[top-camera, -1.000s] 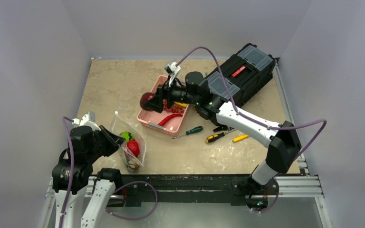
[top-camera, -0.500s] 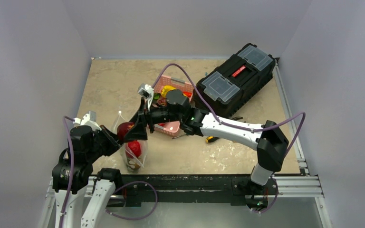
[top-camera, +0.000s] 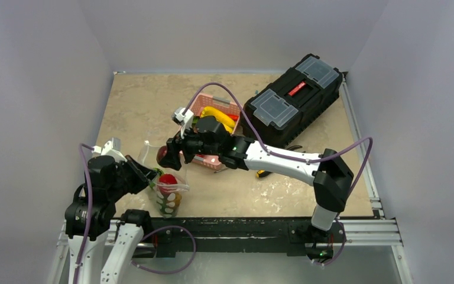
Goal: Place the food in the zip-top bag and seal the zipper
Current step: Place the fake fruit in the zipper food storage bag.
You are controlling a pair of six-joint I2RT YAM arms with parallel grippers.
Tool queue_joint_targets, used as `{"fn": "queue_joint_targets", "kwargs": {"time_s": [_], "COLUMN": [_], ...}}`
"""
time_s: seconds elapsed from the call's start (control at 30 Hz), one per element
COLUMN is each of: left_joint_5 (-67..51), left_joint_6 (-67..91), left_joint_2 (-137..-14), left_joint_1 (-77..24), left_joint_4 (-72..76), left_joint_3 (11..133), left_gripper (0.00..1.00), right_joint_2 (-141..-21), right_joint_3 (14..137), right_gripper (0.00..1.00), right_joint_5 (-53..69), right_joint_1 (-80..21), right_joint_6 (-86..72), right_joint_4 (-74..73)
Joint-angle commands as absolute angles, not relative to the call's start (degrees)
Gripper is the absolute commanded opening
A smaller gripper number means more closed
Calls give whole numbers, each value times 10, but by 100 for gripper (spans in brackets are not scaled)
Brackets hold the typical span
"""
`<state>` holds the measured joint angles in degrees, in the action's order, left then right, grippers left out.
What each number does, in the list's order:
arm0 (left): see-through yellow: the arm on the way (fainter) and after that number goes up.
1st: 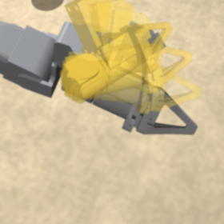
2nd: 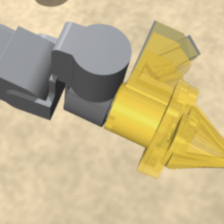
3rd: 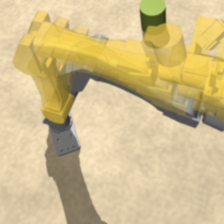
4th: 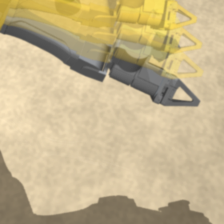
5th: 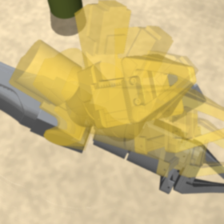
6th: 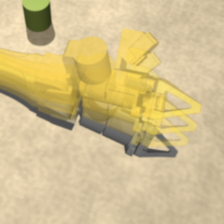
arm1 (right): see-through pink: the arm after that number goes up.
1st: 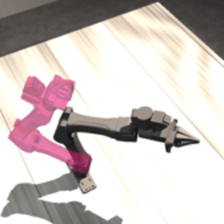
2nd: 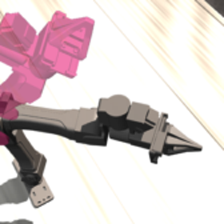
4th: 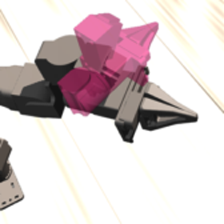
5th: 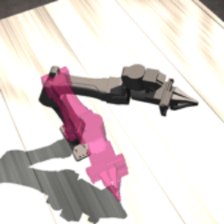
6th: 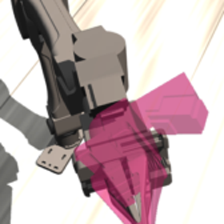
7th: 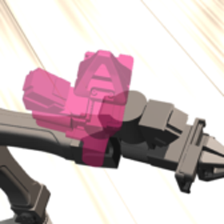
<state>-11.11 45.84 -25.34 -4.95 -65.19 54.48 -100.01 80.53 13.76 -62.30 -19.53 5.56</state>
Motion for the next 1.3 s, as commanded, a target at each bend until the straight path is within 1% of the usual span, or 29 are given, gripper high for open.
{"fn": "queue_joint_targets", "kwargs": {"time_s": [0.0,0.1,0.2,0.27,0.43,0.8,1.07,1.2,1.27], "left_joint_5": [-125,-126,-126,-126,-127,-167,-197,-198,-199], "left_joint_6": [455,456,455,456,455,454,450,448,450], "left_joint_2": [-261,-261,-260,-259,-256,-273,-290,-293,-292], "left_joint_1": [-50,-51,-50,-50,-50,-50,-50,-51,-50], "left_joint_4": [-624,-624,-623,-625,-628,-609,-598,-595,-594], "left_joint_3": [548,548,548,549,558,577,571,568,564], "left_gripper": [0,0,0,0,0,0,0,0,0], "right_joint_2": [-999,-1007,-1016,-1022,-1028,-1062,-1072,-1076,-1078], "right_joint_3": [834,837,836,835,840,840,860,868,867], "right_gripper": [9,17,27,33,39,41,42,46,51], "right_joint_5": [126,153,179,185,174,182,139,174,196], "right_joint_1": [-629,-630,-629,-629,-629,-632,-636,-635,-636], "right_joint_6": [-181,-203,-235,-249,-255,-240,-205,-225,-254], "right_joint_4": [63,78,99,109,93,97,55,59,78]}}
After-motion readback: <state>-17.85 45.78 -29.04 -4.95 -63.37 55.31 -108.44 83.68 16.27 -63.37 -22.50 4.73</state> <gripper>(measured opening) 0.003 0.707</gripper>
